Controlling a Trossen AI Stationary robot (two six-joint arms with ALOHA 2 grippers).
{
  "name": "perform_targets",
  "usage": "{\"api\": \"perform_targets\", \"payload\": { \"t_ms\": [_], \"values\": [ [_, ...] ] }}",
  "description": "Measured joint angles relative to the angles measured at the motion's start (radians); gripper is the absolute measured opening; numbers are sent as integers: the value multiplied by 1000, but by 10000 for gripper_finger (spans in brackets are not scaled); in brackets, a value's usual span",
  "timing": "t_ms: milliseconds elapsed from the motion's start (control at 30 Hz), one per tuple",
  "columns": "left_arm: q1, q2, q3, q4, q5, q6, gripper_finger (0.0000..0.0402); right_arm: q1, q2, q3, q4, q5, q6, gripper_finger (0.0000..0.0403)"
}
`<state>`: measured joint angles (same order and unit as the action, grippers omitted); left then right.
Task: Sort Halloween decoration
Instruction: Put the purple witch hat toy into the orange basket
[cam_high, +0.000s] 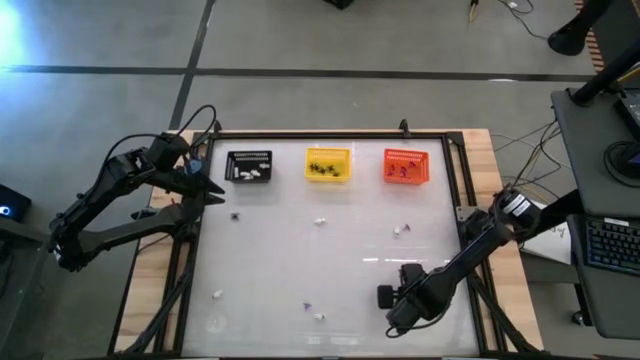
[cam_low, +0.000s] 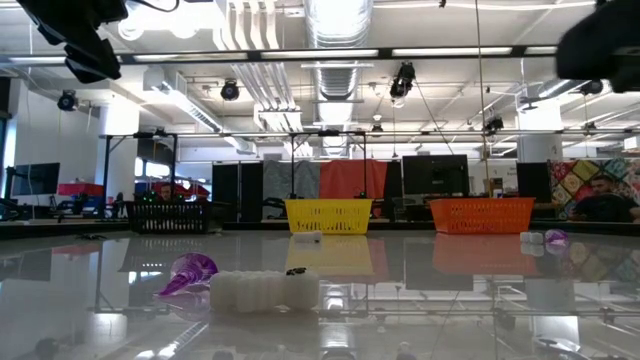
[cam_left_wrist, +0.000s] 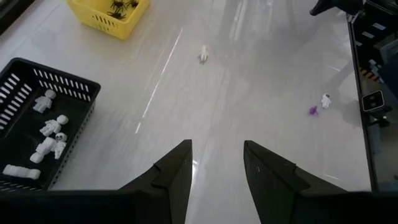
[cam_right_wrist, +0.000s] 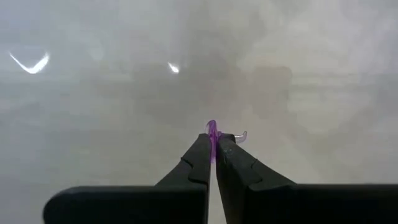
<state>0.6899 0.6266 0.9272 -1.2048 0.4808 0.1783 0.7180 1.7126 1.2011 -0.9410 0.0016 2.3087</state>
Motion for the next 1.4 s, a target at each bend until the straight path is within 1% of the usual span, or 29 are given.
{"api": "perform_targets", "payload": {
  "t_ms": [233, 333, 467, 533, 700, 900, 1100, 1267, 1400],
  "values": [
    [0, 1, 0, 41, -2, 23, 127, -67, -41, 4, -66, 127, -49, 8],
    [0, 1, 0, 64, -3, 27, 127, -105, -73, 2, -99, 177, -99, 8],
    [0, 10, 0, 79, -5, 27, 127, -161, -128, -9, -152, 189, -180, 8],
    [0, 17, 0, 79, -29, 27, 127, -192, -156, -17, -180, 206, -217, 8],
    [0, 28, 0, 82, -147, 20, 127, -292, -247, -47, -220, 265, -357, 9],
    [0, 34, 0, 106, -159, -3, 127, -470, -376, -109, -232, 327, -602, 9],
    [0, 50, 0, 129, -159, -40, 127, -689, -494, -182, -223, 335, -845, 9],
    [0, 70, 0, 145, -161, -80, 127, -866, -545, -212, -165, 335, -1054, 9],
    [0, 89, 0, 164, -161, -114, 127, -993, -545, -224, -98, 332, -1215, 9]
  ]
}}
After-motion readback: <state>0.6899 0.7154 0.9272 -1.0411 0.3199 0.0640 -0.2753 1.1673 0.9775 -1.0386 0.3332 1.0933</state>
